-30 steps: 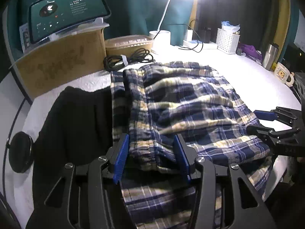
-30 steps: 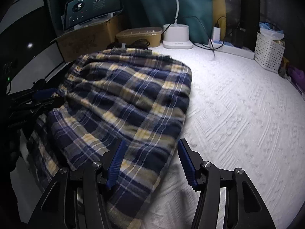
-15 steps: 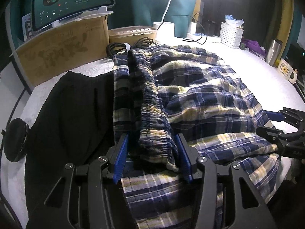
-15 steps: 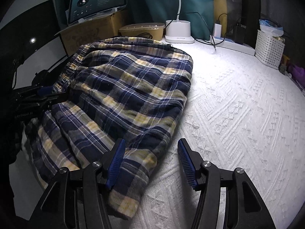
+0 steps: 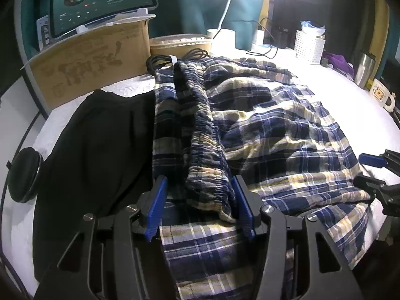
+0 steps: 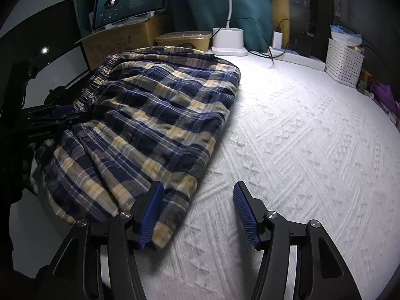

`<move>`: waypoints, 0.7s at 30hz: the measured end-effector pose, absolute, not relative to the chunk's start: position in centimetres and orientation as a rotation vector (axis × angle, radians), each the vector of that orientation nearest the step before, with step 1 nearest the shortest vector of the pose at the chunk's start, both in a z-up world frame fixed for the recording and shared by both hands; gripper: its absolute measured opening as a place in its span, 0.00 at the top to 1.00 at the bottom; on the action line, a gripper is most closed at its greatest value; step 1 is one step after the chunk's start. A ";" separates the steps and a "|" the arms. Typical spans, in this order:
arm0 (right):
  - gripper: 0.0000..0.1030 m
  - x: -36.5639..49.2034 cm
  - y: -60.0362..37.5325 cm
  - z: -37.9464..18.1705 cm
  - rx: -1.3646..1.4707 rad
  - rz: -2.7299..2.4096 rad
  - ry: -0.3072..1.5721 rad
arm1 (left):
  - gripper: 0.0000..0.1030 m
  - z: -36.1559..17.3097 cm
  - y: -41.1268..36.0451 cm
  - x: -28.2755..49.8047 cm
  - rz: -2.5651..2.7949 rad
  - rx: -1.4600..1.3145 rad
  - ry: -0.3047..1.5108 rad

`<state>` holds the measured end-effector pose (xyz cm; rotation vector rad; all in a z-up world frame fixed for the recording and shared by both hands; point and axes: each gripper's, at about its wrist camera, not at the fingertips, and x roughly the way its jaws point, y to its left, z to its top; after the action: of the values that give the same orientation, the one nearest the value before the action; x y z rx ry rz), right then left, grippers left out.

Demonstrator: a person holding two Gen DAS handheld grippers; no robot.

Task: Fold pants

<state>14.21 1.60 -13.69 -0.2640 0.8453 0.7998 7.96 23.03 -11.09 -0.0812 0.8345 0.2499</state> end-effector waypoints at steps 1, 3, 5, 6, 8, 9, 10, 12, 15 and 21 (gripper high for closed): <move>0.40 14.2 1.3 -13.6 -0.260 0.797 0.848 | 0.47 -11.1 22.9 7.8 0.259 -0.084 0.827; 0.40 14.0 0.3 -13.4 -0.239 0.788 0.856 | 0.47 -10.9 22.6 7.5 0.277 -0.078 0.811; 0.40 14.0 -0.8 -13.1 -0.217 0.773 0.860 | 0.47 -10.5 22.1 6.9 0.302 -0.076 0.786; 0.40 13.9 -1.1 -12.9 -0.210 0.768 0.861 | 0.47 -10.2 21.9 6.5 0.309 -0.083 0.771; 0.40 13.8 -2.4 -12.6 -0.186 0.752 0.861 | 0.47 -9.9 21.5 5.9 0.324 -0.100 0.743; 0.40 13.7 -2.9 -12.5 -0.177 0.745 0.859 | 0.47 -9.9 21.3 5.6 0.343 -0.101 0.734; 0.40 13.6 -3.3 -12.3 -0.171 0.739 0.856 | 0.47 -9.8 21.1 5.3 0.354 -0.098 0.727; 0.40 13.4 -4.3 -12.0 -0.159 0.724 0.849 | 0.47 -9.5 20.7 4.8 0.366 -0.091 0.713; 0.40 13.1 -5.5 -11.4 -0.151 0.705 0.834 | 0.47 -9.1 19.9 4.2 0.362 -0.082 0.710; 0.39 12.6 -8.0 -10.1 -0.136 0.671 0.803 | 0.47 -8.5 17.1 3.6 0.336 -0.032 0.696</move>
<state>12.56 -8.01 -10.13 -0.1356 0.8027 0.6705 3.63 17.13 -8.52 -0.0315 0.6959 0.3362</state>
